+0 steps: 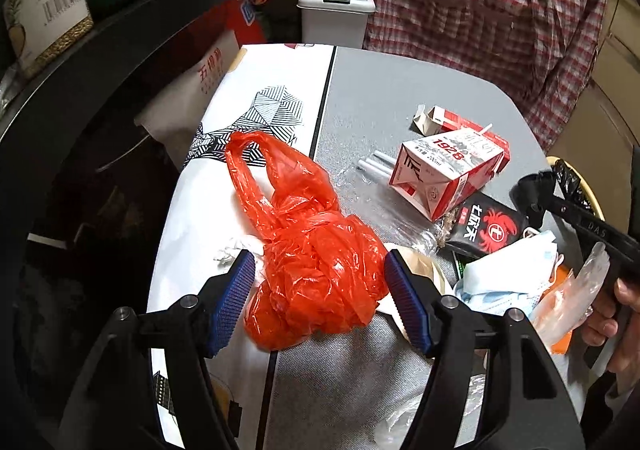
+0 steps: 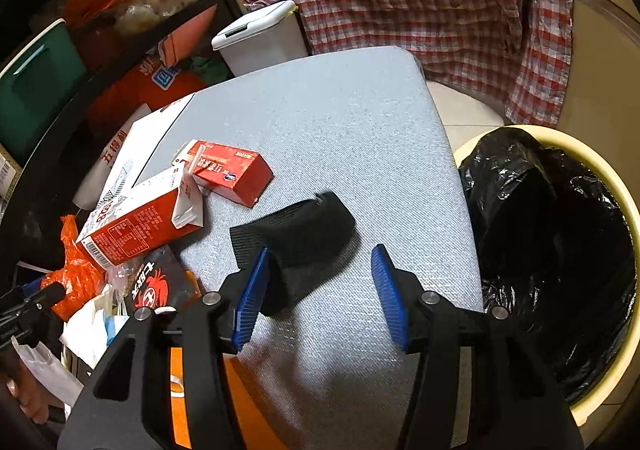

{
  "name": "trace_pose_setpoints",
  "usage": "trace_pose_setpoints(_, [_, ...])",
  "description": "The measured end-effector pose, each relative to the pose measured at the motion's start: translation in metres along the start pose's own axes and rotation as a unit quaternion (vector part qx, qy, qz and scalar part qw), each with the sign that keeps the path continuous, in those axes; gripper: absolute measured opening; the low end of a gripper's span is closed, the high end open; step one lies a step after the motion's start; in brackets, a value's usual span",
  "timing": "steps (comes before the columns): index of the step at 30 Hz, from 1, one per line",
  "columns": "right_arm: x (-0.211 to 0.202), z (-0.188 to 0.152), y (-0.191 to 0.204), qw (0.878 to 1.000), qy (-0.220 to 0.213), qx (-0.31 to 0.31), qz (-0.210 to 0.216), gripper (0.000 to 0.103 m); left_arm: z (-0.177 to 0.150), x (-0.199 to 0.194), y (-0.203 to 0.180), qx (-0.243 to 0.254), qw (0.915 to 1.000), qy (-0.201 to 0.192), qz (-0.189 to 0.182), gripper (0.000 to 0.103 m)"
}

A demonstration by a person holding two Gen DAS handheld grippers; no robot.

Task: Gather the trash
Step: 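Move the left tool to the red plastic bag while the right tool reaches the black sock, then close the left tool on the red bag while the right tool grips the black sock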

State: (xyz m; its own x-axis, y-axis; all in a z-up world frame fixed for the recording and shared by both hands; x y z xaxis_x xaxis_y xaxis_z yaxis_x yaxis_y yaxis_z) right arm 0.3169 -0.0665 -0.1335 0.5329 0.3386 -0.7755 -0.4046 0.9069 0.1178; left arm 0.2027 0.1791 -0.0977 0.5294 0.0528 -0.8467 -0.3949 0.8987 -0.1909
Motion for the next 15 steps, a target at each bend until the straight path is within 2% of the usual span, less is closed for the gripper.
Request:
trace_pose_setpoints(3, [0.000, -0.001, 0.000, 1.000, 0.001, -0.004, -0.003, 0.044, 0.001, 0.001, -0.001, -0.002, 1.0000, 0.000, -0.002, 0.066])
trace_pose_setpoints(4, [0.001, 0.000, -0.001, 1.000, 0.002, -0.004, -0.001, 0.038, 0.001, 0.001, -0.001, -0.002, 1.0000, 0.000, -0.003, 0.066])
trace_pose_setpoints(6, [0.000, 0.000, 0.000, 1.000, 0.004, -0.005, 0.008, 0.027, 0.001, 0.001, -0.002, -0.002, 1.0000, 0.001, -0.006, 0.061])
trace_pose_setpoints(8, [0.000, 0.000, 0.001, 1.000, 0.003, -0.006, 0.017, 0.011, 0.002, 0.001, -0.005, 0.000, 1.0000, 0.002, -0.008, 0.053])
trace_pose_setpoints(10, [-0.003, 0.000, 0.003, 1.000, 0.001, -0.006, 0.030, 0.002, 0.002, -0.001, -0.006, 0.003, 1.0000, 0.002, -0.009, 0.047])
trace_pose_setpoints(11, [-0.004, 0.000, 0.004, 0.999, -0.001, -0.007, 0.032, 0.001, 0.002, -0.002, -0.006, 0.004, 0.9999, 0.001, -0.010, 0.042])
trace_pose_setpoints(15, [-0.014, 0.002, 0.009, 0.999, -0.016, -0.015, 0.034, 0.000, 0.004, -0.011, -0.007, 0.006, 0.9999, -0.008, -0.012, 0.036])
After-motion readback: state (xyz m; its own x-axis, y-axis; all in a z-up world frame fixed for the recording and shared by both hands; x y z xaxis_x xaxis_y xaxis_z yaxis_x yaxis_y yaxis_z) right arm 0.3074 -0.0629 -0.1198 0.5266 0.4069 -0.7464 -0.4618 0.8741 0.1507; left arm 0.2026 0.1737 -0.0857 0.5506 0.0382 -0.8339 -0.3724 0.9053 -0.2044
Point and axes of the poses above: each gripper's, at about its wrist camera, not at the fingertips, and x roughly the way its jaws point, y to its left, z to its top, the point moved 4 cm from there along x, roughly the way its jaws point, and after that the axes turned 14 degrees about -x, right-handed, at the moved point
